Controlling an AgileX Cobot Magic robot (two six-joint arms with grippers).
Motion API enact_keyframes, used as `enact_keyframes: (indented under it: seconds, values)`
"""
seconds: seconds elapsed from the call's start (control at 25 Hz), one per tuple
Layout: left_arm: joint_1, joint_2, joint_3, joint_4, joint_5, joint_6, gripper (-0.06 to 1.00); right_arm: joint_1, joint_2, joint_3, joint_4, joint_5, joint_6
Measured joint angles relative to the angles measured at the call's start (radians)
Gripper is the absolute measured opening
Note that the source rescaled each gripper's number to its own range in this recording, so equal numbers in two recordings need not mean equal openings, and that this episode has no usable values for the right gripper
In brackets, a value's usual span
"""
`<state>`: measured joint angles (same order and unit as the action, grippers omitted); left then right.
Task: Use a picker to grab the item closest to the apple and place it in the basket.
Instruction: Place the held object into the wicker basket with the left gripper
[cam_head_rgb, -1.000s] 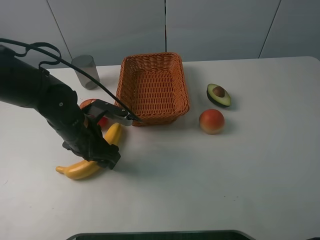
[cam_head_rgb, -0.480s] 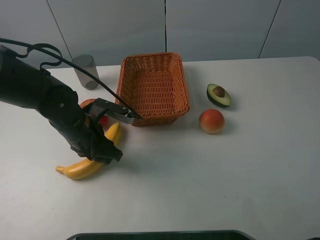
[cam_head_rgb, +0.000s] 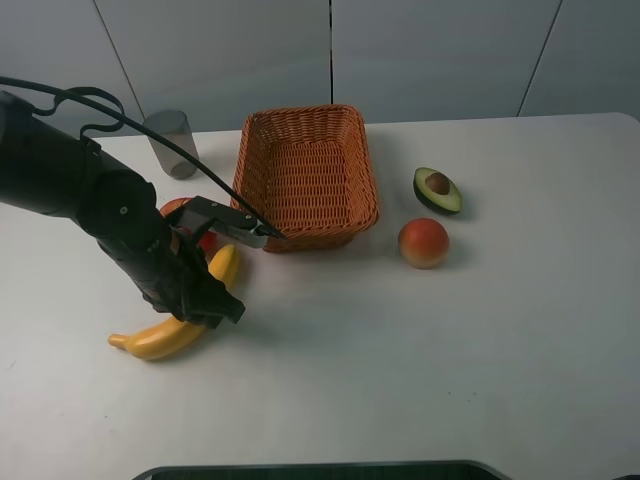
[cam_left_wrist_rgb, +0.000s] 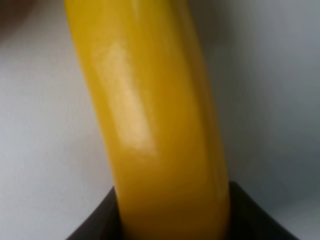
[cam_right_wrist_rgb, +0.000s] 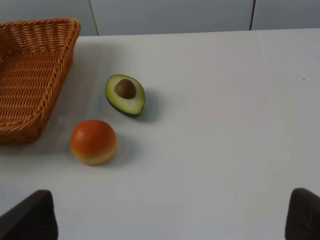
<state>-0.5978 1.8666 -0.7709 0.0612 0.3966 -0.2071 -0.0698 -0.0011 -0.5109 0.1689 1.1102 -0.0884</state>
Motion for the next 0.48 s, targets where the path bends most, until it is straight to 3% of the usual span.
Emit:
enact_keyframes:
  seconds: [0.48]
  values:
    - [0.0, 0.0, -0.002, 0.0, 0.0, -0.008, 0.0, 0.0, 0.0, 0.0, 0.0, 0.0, 0.0]
